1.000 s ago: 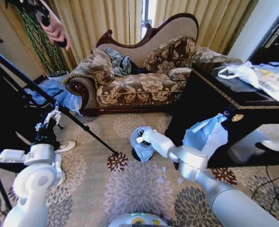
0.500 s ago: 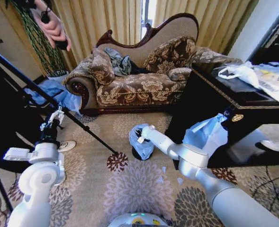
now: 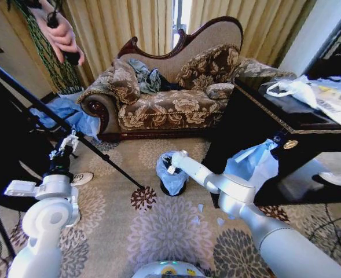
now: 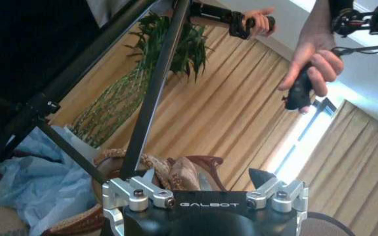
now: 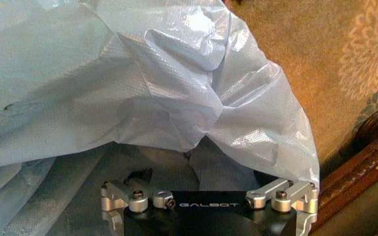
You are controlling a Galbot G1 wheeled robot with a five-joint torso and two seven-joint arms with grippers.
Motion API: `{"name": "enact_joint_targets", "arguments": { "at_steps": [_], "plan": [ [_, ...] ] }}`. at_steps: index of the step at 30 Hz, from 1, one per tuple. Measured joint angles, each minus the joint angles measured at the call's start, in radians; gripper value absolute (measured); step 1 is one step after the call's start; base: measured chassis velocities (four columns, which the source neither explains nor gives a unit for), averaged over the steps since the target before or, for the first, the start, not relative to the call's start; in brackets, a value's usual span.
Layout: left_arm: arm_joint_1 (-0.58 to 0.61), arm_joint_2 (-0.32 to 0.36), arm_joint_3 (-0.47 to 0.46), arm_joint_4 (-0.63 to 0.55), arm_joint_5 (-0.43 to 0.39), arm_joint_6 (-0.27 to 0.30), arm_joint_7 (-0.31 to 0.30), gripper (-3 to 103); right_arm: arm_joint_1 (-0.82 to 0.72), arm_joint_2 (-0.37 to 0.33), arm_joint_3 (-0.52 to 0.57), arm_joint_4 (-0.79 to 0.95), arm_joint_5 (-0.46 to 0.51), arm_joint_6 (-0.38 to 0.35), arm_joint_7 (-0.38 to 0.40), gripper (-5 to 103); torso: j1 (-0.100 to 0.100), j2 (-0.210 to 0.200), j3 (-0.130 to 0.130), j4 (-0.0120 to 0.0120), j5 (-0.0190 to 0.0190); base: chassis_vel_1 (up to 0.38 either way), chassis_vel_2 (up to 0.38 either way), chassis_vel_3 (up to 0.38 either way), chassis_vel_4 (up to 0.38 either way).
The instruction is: Place a garbage bag over the trash bin.
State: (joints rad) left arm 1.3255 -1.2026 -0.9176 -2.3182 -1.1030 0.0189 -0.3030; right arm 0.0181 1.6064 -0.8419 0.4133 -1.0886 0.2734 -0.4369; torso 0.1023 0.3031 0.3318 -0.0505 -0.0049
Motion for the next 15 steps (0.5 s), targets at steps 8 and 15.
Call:
{"name": "enact_joint_targets", "arguments": {
  "at_steps": [8, 15],
  "plan": [
    [-0.006, -0.005, 0.009, -0.008, 0.000, 0.000, 0.000, 99, 0.012, -0.057, 0.003, 0.011, -0.047, 0.032, -0.001, 100, 0.000, 0.000, 0.000, -0.0001, 0.0001, 0.000, 0.000, 0.000, 0.000],
    [-0.014, -0.003, 0.012, -0.004, -0.001, 0.004, -0.002, 99, 0.014, -0.108, -0.004, 0.069, -0.033, 0.056, -0.032, 103, 0.000, 0.000, 0.000, 0.0000, 0.0002, 0.000, 0.000, 0.000, 0.000]
  ]
}}
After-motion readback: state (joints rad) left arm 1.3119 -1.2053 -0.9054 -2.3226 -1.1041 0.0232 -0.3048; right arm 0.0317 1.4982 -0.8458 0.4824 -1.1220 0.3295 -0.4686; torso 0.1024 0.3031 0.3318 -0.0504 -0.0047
